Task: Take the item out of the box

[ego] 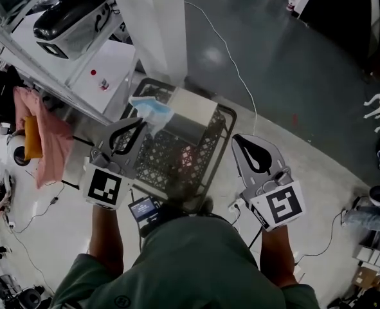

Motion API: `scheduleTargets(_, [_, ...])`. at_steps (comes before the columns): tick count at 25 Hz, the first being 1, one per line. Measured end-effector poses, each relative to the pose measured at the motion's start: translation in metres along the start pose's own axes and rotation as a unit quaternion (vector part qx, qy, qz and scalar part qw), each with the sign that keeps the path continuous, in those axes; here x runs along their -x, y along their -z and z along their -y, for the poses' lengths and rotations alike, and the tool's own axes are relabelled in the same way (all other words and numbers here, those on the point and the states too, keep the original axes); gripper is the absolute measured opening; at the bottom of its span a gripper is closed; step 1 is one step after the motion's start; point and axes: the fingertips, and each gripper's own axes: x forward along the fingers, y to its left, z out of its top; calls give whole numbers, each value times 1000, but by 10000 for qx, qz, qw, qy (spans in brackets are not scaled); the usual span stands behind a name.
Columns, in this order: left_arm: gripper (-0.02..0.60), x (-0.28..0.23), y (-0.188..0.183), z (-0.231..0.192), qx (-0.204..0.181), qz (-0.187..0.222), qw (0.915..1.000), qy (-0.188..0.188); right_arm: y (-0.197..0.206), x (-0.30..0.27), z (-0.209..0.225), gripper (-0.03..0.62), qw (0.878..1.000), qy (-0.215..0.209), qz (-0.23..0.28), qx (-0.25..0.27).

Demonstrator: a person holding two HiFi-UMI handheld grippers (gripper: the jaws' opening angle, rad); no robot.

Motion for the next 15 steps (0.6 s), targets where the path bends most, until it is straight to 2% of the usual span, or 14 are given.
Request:
scheduleTargets(5, [17,18,-9,-2,-240,-28,9995,-185,-13,8,-5,6,9999,-17,116,113])
scheduleTargets(15, [17,49,-23,-12,-404,67,9967,-705,-30,15,-15,6,9993,-126,269,241])
